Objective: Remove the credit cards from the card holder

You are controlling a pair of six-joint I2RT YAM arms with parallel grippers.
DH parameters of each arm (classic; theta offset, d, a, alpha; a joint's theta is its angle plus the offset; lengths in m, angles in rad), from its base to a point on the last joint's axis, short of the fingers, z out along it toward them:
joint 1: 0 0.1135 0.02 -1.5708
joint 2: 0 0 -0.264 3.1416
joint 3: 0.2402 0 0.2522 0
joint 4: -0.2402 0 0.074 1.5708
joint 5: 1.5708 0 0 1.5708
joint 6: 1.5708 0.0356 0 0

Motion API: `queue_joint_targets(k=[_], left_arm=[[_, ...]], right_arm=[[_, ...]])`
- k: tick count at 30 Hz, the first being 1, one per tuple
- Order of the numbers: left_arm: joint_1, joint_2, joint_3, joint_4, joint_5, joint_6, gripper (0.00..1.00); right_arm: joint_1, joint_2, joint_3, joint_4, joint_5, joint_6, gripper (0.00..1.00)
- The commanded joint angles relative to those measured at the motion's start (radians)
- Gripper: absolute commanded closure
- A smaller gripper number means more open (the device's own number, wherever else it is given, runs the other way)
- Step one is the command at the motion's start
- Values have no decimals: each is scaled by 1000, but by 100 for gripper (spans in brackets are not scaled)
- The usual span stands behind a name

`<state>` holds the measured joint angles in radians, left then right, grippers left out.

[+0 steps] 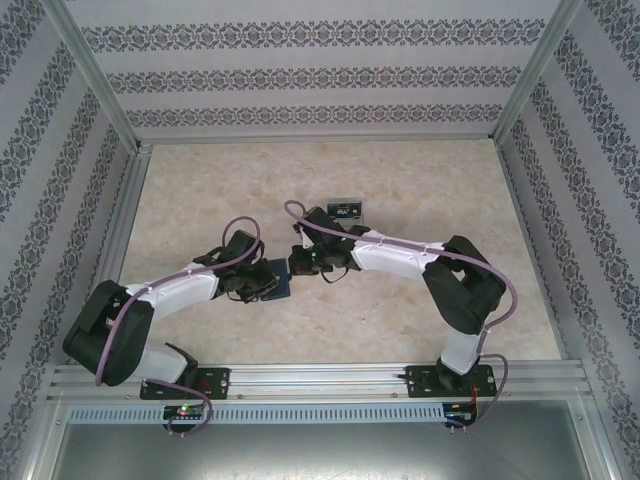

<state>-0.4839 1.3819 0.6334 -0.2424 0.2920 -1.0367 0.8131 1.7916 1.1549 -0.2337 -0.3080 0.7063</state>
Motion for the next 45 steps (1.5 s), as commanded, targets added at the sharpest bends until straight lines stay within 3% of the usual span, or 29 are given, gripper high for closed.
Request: queue_joint_targets(k=[1, 2, 5, 7, 10, 19, 29, 37, 45], left_arm=[[20, -73, 52, -169, -101, 63, 68], [35, -98, 65, -196, -110, 72, 54], [94, -182, 97, -284, -134, 93, 41], [132, -237, 115, -332, -140, 113, 26], [176, -302, 143, -397, -155, 142, 19], [222, -356, 153, -437, -131, 178, 18], [219, -336, 99, -330, -11, 174, 22], [137, -272, 67, -148, 77, 151, 37], [62, -128, 82, -76, 60, 163, 44]], right_arm=[[-6, -63, -10, 38, -47, 30, 100], [-6, -68, -7, 39, -53, 35, 100], [-5, -70, 11, 50, -82, 56, 100], [0, -66, 38, 56, -100, 71, 100], [12, -62, 83, 62, -115, 86, 100], [19, -75, 132, 53, -111, 115, 100], [-54, -229, -150, 41, 22, 115, 100], [-74, -277, -298, -30, 126, 30, 100], [-69, -259, -301, -41, 158, 12, 100]])
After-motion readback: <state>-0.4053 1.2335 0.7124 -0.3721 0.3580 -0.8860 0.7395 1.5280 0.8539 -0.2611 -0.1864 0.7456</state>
